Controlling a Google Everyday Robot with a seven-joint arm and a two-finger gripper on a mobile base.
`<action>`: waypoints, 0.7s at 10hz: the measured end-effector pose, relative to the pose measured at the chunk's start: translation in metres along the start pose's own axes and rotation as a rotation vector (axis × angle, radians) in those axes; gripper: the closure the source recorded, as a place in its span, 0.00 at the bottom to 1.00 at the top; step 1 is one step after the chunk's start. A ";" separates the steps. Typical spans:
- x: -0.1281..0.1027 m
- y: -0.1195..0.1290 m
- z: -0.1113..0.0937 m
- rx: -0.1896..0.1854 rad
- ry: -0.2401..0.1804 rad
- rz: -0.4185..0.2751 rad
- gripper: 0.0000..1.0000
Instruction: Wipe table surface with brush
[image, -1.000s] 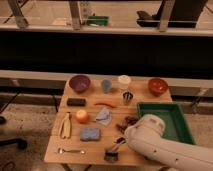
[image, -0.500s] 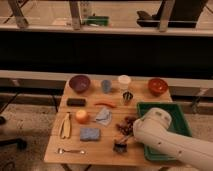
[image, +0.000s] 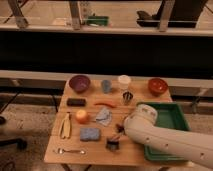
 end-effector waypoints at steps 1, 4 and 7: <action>-0.018 0.001 0.003 -0.007 -0.021 -0.028 1.00; -0.034 0.023 -0.005 -0.032 -0.049 -0.078 1.00; -0.015 0.047 -0.019 -0.054 -0.045 -0.059 1.00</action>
